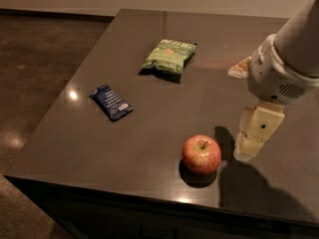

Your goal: Pick apple

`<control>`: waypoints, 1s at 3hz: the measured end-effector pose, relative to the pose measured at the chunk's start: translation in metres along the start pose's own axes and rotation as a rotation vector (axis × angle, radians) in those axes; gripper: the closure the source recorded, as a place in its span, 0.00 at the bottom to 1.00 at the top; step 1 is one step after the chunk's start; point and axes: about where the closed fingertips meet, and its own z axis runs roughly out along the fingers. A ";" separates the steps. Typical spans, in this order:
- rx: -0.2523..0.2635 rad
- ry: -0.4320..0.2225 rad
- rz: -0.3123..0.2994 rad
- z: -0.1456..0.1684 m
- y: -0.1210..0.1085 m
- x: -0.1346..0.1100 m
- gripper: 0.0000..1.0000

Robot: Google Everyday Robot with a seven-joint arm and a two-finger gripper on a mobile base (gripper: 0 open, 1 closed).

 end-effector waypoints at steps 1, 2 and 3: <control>-0.069 -0.002 -0.076 0.033 0.017 -0.022 0.00; -0.108 0.003 -0.109 0.049 0.027 -0.029 0.00; -0.149 0.005 -0.138 0.064 0.039 -0.034 0.00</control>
Offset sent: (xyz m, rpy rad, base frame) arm -0.0158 0.0558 -0.0622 -0.0260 0.1172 0.1773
